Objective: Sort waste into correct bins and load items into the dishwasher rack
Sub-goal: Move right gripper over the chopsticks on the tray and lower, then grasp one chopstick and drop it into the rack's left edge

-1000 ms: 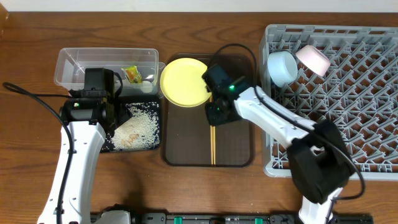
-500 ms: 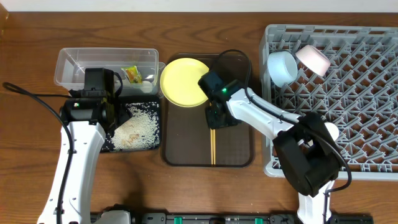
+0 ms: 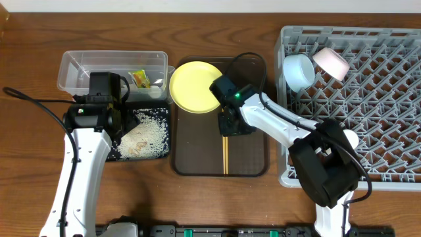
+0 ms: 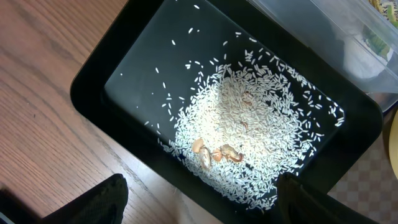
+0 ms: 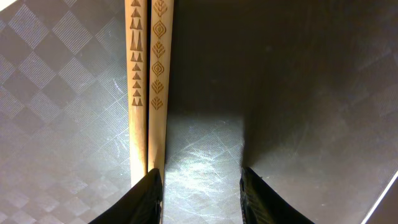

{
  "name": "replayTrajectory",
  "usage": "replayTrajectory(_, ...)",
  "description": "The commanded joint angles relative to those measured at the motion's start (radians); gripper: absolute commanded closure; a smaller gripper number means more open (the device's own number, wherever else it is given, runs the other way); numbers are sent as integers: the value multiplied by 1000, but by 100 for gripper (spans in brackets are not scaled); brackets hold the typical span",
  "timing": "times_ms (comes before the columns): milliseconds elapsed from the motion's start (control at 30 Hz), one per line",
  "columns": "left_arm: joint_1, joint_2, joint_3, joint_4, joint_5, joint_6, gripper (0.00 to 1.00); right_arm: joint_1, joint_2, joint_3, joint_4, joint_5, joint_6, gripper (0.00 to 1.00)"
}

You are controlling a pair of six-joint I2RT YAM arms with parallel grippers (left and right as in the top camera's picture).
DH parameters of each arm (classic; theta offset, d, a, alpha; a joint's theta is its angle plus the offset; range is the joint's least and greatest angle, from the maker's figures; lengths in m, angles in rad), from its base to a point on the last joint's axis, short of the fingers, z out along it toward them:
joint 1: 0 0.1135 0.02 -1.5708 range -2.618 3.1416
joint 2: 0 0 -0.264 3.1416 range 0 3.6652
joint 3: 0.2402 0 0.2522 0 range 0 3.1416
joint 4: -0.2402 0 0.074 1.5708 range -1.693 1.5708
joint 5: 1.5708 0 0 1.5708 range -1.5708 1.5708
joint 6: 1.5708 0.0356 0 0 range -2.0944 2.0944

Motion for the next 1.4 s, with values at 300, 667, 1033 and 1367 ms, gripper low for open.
replayTrajectory(300, 4, -6, 13, -1, -5, 13, 20, 21, 10, 2, -2, -20, 27, 61)
replayTrajectory(667, 4, -6, 13, -1, -5, 13, 21, 31, 10, -3, -8, 3, 27, 61)
replayTrajectory(1033, 4, -6, 13, -1, -5, 13, 20, 37, 10, -3, -2, 3, 34, 61)
replayTrajectory(1367, 4, -6, 13, -1, -5, 13, 20, 39, 10, -3, -14, 18, 35, 61)
